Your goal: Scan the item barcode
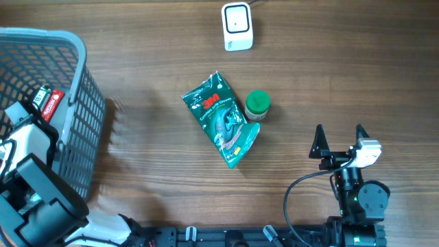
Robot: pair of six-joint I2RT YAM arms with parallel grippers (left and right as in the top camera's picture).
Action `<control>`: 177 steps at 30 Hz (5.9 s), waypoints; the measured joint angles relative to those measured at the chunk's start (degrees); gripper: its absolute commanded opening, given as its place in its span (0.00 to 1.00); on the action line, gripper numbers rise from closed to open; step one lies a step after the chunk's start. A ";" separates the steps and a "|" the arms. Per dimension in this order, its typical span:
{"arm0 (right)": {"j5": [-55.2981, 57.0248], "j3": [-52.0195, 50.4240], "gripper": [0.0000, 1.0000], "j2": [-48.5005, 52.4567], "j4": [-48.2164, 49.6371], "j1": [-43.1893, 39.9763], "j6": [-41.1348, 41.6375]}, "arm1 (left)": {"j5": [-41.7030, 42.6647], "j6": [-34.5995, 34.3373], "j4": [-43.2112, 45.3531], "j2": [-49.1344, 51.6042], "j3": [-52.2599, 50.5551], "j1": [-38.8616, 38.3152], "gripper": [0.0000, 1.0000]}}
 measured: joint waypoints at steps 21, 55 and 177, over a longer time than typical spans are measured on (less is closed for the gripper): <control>0.00 0.00 1.00 0.00 0.00 0.00 0.00 | 0.68 1.53 -3.17 -3.69 5.05 0.74 0.58; 0.00 0.00 1.00 0.00 0.00 0.00 0.00 | 10.62 4.33 -0.85 -2.38 2.84 2.40 0.04; 0.00 0.00 1.00 0.00 0.00 0.00 0.00 | 2.05 7.43 -32.44 -26.47 47.93 -52.59 1.00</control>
